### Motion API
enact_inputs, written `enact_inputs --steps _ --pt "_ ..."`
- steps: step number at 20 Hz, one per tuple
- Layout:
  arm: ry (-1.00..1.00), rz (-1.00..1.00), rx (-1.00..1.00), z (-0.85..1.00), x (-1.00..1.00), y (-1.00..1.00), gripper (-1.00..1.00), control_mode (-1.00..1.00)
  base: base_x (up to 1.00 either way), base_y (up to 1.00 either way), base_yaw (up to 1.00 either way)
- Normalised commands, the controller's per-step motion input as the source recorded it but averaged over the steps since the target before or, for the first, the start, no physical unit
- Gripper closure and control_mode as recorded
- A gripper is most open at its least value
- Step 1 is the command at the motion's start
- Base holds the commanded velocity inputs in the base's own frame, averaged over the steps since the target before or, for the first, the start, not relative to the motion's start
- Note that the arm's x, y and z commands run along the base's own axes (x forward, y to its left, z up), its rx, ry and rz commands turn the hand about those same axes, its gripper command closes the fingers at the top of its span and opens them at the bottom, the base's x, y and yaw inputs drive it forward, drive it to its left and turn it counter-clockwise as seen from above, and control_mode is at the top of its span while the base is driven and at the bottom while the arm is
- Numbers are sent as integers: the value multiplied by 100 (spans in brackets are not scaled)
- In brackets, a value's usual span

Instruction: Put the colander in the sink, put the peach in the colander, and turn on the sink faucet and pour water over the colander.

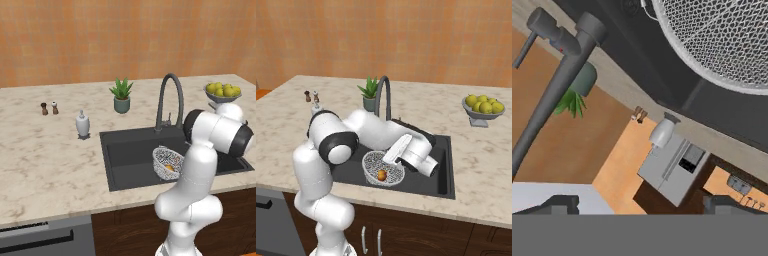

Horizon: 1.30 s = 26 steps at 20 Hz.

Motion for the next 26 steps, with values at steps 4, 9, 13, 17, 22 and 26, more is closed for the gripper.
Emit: enact_inputs --steps 4,9,13,17,22,26 --pt "-2 -14 0 46 0 -28 -100 -100 0 0 0" --pt "0 -16 2 26 0 -26 -100 -100 0 0 0" --pt "0 -1 5 23 11 -12 -100 -100 0 0 0" --pt "0 0 4 9 30 0 -100 -100 0 0 0" --pt "0 0 12 0 30 -1 -100 -100 0 0 0" --pt "0 0 22 1 23 -3 -100 -100 0 0 0"
